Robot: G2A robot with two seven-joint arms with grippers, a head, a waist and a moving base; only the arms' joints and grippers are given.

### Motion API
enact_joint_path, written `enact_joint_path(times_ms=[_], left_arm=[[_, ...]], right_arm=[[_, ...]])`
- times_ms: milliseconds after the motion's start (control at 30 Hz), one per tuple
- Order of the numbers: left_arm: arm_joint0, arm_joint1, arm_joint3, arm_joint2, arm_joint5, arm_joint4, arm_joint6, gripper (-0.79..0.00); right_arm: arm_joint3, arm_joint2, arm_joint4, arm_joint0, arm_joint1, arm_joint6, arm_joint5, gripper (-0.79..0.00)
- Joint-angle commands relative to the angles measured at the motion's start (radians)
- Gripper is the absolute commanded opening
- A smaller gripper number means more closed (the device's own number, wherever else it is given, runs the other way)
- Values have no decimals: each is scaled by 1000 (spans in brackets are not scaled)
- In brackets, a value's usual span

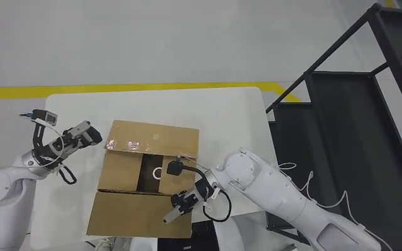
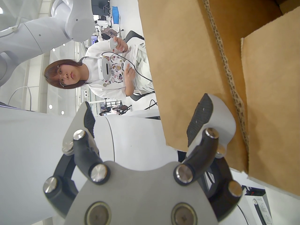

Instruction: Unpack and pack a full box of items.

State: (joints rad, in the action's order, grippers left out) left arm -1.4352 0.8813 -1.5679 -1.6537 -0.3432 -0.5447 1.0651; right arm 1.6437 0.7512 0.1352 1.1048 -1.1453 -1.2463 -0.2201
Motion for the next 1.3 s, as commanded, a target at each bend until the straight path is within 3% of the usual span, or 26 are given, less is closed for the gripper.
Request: enact_joint_path(times_ms=[0,133,233,367,1267], left_arm=[[1,-5,11,-5,-5,1,103,0],[10,-19,34,-4,-17,39,311,0],[20,-22,59,15,-28,103,350,0],[46,-19,81,51,-54,118,331,0],[46,-19,81,51,-54,118,331,0]], right_arm=[[5,2,0,1,2,-2,1,0],[25,7,-1,10,7,-12,1,0],[40,10,-4,18,12,-17,-1,0],[48,13,3,25,16,-17,-7,0],[49,13,8,26,16,-17,-7,0]])
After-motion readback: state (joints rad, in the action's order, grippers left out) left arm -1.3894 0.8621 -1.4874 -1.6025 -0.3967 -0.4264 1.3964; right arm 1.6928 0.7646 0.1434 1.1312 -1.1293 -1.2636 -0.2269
